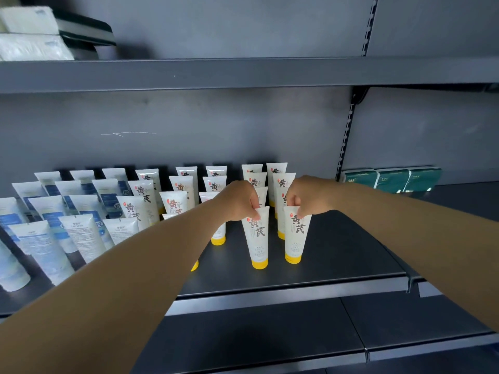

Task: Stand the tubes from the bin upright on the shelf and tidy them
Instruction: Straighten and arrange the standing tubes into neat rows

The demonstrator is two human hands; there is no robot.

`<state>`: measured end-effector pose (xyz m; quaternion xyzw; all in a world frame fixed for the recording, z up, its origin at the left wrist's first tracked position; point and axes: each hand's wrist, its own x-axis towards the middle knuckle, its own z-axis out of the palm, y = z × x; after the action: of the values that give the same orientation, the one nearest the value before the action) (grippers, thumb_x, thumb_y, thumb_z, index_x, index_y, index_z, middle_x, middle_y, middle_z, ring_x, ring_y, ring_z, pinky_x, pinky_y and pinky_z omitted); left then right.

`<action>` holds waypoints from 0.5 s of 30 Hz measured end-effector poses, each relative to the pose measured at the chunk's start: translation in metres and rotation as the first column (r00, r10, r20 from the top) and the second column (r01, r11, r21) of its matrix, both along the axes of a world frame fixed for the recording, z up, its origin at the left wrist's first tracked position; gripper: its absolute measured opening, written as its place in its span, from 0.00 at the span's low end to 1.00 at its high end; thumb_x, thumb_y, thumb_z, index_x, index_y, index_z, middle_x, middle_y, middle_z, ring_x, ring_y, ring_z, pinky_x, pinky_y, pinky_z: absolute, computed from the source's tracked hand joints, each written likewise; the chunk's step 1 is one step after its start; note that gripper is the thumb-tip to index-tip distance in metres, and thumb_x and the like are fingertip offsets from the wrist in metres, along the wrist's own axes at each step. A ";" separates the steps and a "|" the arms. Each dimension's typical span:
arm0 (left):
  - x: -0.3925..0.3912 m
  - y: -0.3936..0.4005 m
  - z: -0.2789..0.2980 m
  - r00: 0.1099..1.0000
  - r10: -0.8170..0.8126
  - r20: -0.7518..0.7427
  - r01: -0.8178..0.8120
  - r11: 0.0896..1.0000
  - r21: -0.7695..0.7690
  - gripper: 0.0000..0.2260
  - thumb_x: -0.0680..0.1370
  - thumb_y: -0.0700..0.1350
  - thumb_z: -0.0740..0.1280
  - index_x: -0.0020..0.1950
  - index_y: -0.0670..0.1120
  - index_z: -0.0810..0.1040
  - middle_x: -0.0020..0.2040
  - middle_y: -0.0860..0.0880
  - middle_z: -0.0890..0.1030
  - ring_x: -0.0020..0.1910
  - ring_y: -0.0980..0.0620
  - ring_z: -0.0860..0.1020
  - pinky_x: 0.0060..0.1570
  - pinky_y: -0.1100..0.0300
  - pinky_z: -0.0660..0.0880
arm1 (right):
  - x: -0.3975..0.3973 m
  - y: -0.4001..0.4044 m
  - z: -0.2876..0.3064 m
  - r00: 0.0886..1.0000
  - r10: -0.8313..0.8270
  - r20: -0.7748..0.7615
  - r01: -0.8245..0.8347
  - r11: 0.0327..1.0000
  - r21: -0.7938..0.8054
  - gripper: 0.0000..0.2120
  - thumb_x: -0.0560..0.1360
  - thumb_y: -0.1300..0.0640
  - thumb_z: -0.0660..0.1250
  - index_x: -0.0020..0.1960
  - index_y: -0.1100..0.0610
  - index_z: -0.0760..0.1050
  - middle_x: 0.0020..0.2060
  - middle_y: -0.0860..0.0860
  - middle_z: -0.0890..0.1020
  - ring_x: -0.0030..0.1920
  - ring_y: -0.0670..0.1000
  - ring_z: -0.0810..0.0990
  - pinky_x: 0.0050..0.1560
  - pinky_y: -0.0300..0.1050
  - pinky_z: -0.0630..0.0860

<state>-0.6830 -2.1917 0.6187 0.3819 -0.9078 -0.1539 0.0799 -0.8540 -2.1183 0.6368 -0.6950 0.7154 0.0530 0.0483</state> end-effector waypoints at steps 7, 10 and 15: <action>-0.011 0.002 -0.001 0.999 -0.028 0.024 0.029 0.999 -0.015 0.11 0.73 0.42 0.72 0.55 0.42 0.82 0.51 0.46 0.83 0.48 0.50 0.80 0.47 0.62 0.74 | -0.001 0.003 0.000 1.000 0.026 0.007 -0.026 0.999 -0.025 0.10 0.73 0.62 0.68 0.54 0.56 0.78 0.39 0.43 0.73 0.41 0.46 0.72 0.33 0.34 0.64; -0.009 0.003 -0.001 0.999 -0.023 0.032 0.023 1.000 -0.016 0.12 0.73 0.43 0.72 0.55 0.42 0.82 0.51 0.46 0.83 0.48 0.49 0.80 0.46 0.63 0.73 | -0.001 0.003 -0.002 1.000 0.030 0.000 -0.030 0.999 -0.037 0.11 0.74 0.63 0.67 0.55 0.56 0.78 0.38 0.42 0.71 0.43 0.47 0.72 0.33 0.34 0.64; -0.009 0.007 0.001 0.999 -0.029 0.045 0.030 0.999 -0.020 0.12 0.73 0.43 0.72 0.56 0.43 0.82 0.52 0.46 0.83 0.49 0.50 0.80 0.48 0.62 0.75 | -0.001 0.005 -0.001 1.000 0.029 0.012 -0.028 0.999 -0.033 0.11 0.73 0.62 0.67 0.56 0.55 0.78 0.43 0.45 0.74 0.45 0.47 0.73 0.35 0.35 0.66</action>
<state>-0.6923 -2.1845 0.6197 0.3708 -0.9165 -0.1372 0.0614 -0.8555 -2.1136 0.6355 -0.7061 0.7059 0.0377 0.0406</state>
